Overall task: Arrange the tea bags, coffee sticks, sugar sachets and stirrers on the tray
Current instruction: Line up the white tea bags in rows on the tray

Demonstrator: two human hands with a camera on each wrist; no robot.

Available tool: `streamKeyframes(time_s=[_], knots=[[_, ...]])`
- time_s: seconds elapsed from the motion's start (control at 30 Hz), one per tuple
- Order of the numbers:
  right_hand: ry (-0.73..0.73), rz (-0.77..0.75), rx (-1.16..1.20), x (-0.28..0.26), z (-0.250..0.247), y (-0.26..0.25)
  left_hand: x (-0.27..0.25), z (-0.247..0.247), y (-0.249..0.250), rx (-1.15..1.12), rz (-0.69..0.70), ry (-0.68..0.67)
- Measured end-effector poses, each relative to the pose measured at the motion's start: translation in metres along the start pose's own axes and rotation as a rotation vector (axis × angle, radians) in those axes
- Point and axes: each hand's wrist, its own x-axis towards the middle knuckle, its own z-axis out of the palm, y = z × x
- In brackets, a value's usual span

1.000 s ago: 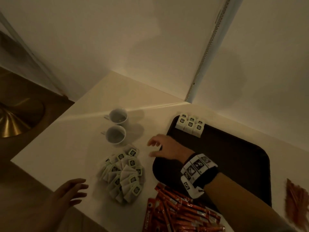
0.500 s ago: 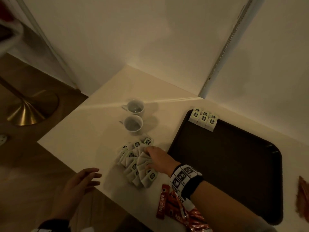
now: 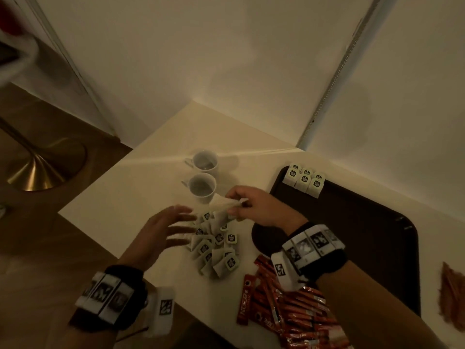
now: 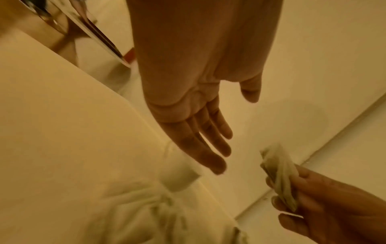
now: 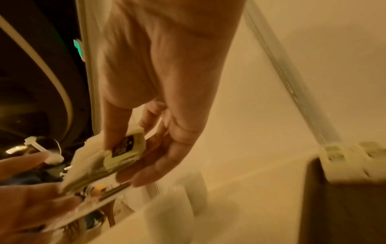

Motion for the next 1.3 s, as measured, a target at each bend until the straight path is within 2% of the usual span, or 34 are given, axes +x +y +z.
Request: streamKeyframes(time_s=[0.13,0.27,0.33,0.47,0.57,0.67,0.77,0.87,1.0,1.07,1.17,1.3], knots=[[-0.057,-0.073,-0.127,-0.013,-0.028,-0.045,0.021,0.048,0.044,-0.019,-0.018,-0.253],[0.015,-0.145,-0.397,-0.022,-0.053,-0.071,0.029,0.085,0.077,0.052,0.032,-0.487],[0.066,-0.167,-0.500,-0.026,-0.065,-0.078,0.031,0.099,0.087,0.104,0.060,-0.534],[0.231,-0.147,-0.470,-0.035,-0.089,-0.086,0.036,0.115,0.096,0.095,0.117,-0.549],[0.409,-0.125,-0.439,-0.041,-0.100,-0.086,0.038,0.124,0.095,-0.035,0.139,-0.560],[0.484,-0.124,-0.431,-0.046,-0.105,-0.085,0.040,0.131,0.092,-0.180,0.146,-0.540],[0.471,-0.123,-0.393,-0.051,-0.110,-0.089,0.043,0.135,0.088,-0.319,0.105,-0.504],[0.446,-0.170,-0.454,-0.056,-0.115,-0.096,0.046,0.134,0.085,-0.448,0.029,-0.515],[0.464,-0.208,-0.535,-0.060,-0.119,-0.112,0.054,0.135,0.082,-0.504,-0.031,-0.516],[0.449,-0.226,-0.641,-0.060,-0.118,-0.121,0.052,0.138,0.084,-0.487,-0.013,-0.523],[0.425,-0.227,-0.797,-0.060,-0.119,-0.132,0.044,0.147,0.090,-0.393,0.096,-0.478],[0.376,-0.181,-0.813,-0.060,-0.122,-0.142,0.041,0.158,0.097,-0.340,0.214,-0.407]])
